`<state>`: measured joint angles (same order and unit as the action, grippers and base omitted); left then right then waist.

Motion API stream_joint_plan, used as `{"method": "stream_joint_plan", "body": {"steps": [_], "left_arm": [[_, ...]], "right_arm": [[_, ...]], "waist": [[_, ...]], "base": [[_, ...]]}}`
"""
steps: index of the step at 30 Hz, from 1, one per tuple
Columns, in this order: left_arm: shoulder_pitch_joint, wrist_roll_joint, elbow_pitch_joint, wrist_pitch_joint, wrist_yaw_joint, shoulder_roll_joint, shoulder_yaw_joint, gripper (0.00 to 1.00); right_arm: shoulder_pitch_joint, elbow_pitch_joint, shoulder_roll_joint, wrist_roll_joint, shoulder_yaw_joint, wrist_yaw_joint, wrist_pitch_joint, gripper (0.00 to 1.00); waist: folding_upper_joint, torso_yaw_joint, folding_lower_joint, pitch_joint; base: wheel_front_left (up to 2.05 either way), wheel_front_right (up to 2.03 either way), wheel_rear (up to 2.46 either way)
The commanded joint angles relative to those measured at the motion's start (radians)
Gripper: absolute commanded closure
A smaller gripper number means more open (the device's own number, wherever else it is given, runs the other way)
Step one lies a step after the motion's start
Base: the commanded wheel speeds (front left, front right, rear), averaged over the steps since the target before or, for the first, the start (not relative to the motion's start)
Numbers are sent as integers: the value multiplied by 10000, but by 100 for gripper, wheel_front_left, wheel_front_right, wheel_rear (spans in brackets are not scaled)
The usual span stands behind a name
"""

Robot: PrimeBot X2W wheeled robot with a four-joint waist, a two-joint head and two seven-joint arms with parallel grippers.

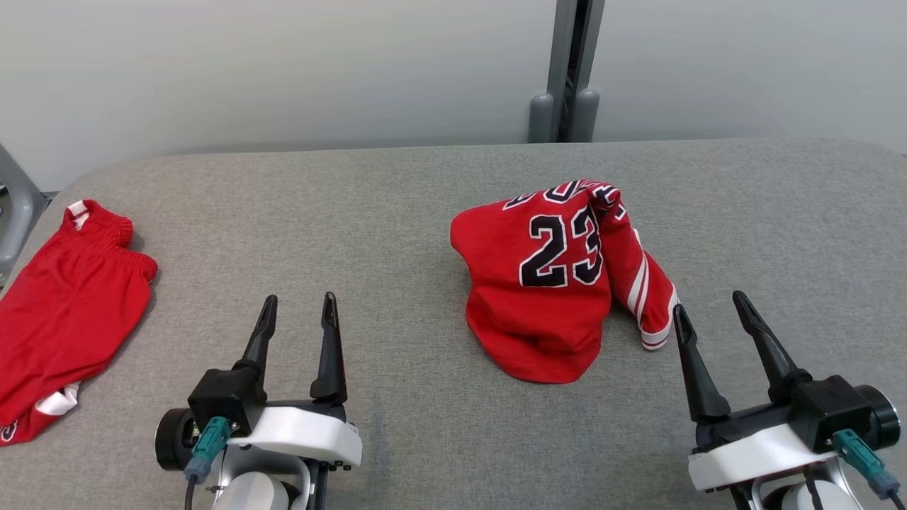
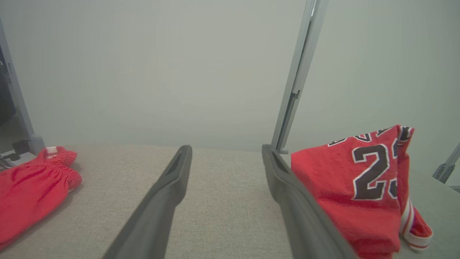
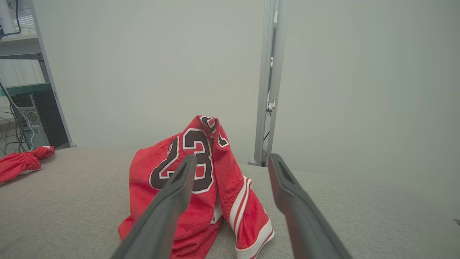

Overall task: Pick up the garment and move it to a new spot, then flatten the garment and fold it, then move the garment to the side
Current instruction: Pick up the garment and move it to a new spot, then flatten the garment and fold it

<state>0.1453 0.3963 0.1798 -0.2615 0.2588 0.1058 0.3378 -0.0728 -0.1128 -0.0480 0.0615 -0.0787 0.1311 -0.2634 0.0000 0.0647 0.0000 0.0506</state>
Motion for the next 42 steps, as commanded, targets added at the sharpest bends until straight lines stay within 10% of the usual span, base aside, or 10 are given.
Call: {"method": "stream_joint_plan", "body": {"steps": [1, 42], "left_arm": [[-62, -82, 43, -43, -53, 16, -100, 0], [-46, -898, 847, -46, -976, -537, -417, 0]], "right_arm": [[-8, -18, -46, -3, -14, -7, -27, 0], [-113, -105, -47, -33, 345, -7, -27, 0]], "waist": [[0, 35, 0, -8], [0, -150, 0, 30]], "base": [[0, 0, 0], [0, 0, 0]]}}
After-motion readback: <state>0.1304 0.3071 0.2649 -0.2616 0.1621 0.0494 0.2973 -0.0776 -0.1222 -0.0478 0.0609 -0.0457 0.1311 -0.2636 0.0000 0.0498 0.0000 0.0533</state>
